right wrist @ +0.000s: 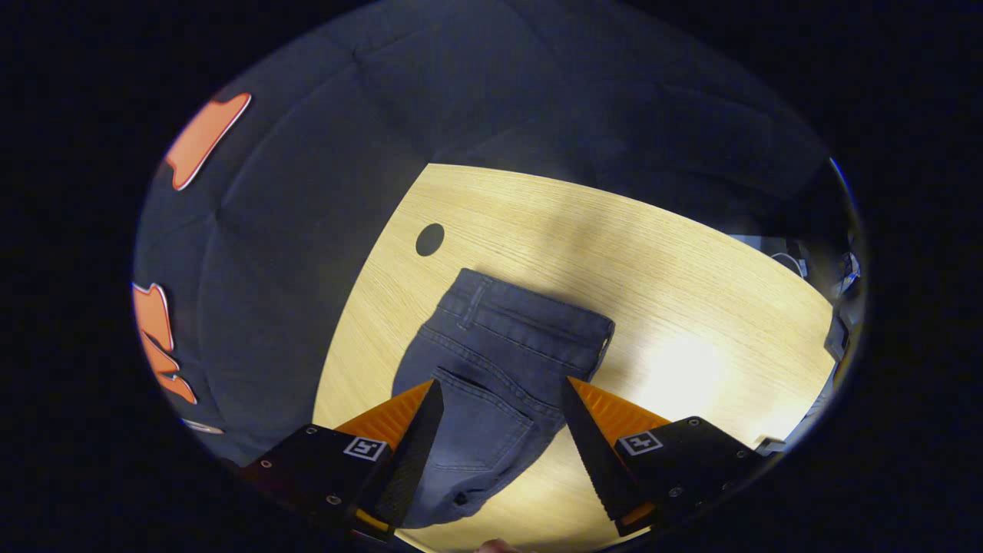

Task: Grasp the waist and the cuffs of the jeans and fold them to make the two legs overlap; first hold the waist and fold one-third of the jeans toward the cuffs, then hold the cuffs and fold the remaining one-third in the same direction to finish folding.

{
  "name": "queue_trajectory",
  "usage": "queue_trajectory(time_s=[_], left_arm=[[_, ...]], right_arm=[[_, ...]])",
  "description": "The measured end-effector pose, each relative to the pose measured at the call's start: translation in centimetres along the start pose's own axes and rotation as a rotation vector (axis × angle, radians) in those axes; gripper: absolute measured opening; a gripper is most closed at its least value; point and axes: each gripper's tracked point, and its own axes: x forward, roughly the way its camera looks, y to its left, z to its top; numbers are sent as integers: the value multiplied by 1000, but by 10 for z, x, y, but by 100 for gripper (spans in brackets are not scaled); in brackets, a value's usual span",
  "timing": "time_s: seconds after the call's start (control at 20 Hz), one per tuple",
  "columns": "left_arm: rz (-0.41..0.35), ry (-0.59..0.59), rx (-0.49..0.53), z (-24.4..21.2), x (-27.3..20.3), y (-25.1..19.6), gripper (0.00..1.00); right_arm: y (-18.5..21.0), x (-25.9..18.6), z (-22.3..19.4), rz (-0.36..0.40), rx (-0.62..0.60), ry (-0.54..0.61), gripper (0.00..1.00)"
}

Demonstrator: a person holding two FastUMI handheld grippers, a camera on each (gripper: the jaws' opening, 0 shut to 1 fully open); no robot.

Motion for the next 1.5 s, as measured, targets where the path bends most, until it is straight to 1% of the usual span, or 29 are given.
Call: queue_trajectory(time_s=[0.1, 0.2, 0.25, 0.45, 0.5, 0.6, 0.65, 0.75, 0.8, 0.85, 0.95, 1.0, 1.05, 1.1, 1.2, 1.25, 1.3, 1.35, 1.4, 1.45, 1.5], left_arm=[[-29, -86, 55, 13, -28, -16, 98], [-31, -153, 95, 21, -61, -30, 98], [-33, -181, 101, 25, -76, -37, 98], [-50, -309, 116, 36, -123, -45, 98], [-68, -339, 130, 35, -137, -54, 98], [-101, -416, 148, 38, -162, -75, 98], [-102, -443, 168, 38, -172, -83, 98], [-85, -499, 215, 35, -192, -99, 98], [-85, -516, 230, 34, -198, -113, 95], [-87, -534, 237, 32, -205, -122, 98], [-92, -556, 250, 27, -220, -134, 97], [-93, -562, 255, 25, -227, -140, 95], [-89, -578, 260, 23, -235, -146, 98], [-98, -605, 267, 23, -245, -155, 98], [-100, -665, 296, 25, -266, -166, 98], [-94, -683, 318, 23, -273, -171, 95], [-90, -696, 337, 22, -279, -175, 97], [-94, -697, 354, 17, -282, -178, 97], [-98, -692, 362, 13, -284, -180, 95], [-104, -685, 362, 11, -283, -178, 95], [-114, -673, 355, 8, -281, -176, 95]], right_arm=[[-9, 4, -8, -20, -17, 15, 95], [-15, 9, -11, -31, -27, 19, 96], [-18, 12, -11, -30, -40, 14, 96], [-32, 24, -11, -69, -101, -13, 96], [-33, 28, -13, -68, -107, -10, 96], [-25, 32, -17, -14, -87, 4, 96], [-23, 35, -20, 0, -81, 5, 96], [-28, 41, -15, -9, -99, -15, 96], [-29, 45, -13, -12, -112, -27, 96], [-30, 47, -12, -12, -117, -37, 96], [-32, 53, -12, -18, -136, -45, 96], [-31, 51, -10, -15, -150, -58, 96], [-31, 54, -9, -14, -156, -64, 95], [-33, 53, -8, -20, -164, -75, 94], [-33, 52, -8, -18, -188, -85, 89], [-27, 57, -10, -6, -196, -91, 81], [-23, 58, -11, 3, -194, -106, 70], [-20, 58, -10, 3, -189, -123, 65], [-16, 55, -9, -3, -183, -147, 45], [-12, 52, -8, -5, -194, -179, 36], [-6, 43, -6, 11, -213, -208, 27]])
